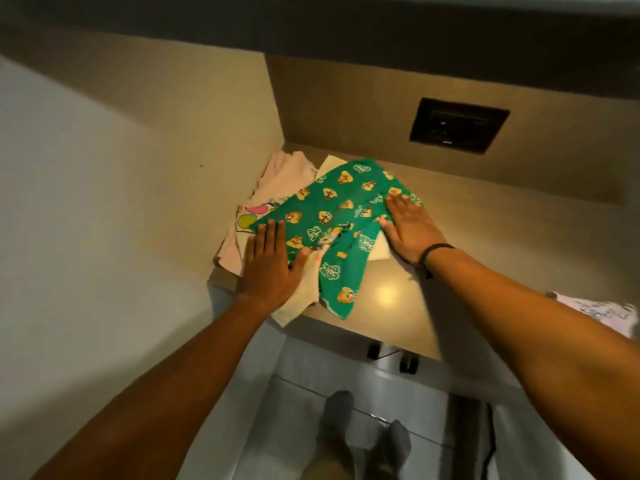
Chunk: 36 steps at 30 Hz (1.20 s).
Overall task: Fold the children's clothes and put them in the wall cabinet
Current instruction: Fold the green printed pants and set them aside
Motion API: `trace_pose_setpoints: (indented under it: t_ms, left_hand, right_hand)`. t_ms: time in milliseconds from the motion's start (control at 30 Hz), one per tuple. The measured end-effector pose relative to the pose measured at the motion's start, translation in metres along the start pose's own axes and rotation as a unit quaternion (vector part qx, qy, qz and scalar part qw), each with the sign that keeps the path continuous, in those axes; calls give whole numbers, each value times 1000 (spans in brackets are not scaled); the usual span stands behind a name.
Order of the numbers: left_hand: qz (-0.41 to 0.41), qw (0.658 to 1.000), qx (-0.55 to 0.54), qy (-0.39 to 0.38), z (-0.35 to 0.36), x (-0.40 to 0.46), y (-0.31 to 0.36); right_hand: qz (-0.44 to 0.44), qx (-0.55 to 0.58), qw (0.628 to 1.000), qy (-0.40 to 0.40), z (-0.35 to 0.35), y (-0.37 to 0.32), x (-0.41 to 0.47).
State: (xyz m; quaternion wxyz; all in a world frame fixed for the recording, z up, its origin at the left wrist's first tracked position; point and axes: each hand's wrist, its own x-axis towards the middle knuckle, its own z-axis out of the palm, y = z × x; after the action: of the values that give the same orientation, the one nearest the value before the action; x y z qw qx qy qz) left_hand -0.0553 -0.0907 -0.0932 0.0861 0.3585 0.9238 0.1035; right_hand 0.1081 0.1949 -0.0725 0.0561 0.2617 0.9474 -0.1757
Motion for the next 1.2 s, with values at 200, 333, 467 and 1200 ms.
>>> trace_pose_setpoints:
  t_ms: [200, 333, 467, 1200]
  left_hand:
    - [10, 1000, 13, -8, -3, 1, -4]
    - [54, 998, 20, -16, -2, 5, -15]
    - [56, 998, 29, -19, -1, 13, -27]
    - [4, 996, 89, -26, -17, 42, 26]
  right_hand:
    - [73, -31, 995, 53, 13, 40, -75]
    - [127, -35, 989, 67, 23, 58, -132]
    - [226, -30, 973, 47, 10, 83, -156]
    - [274, -17, 960, 56, 32, 14, -117]
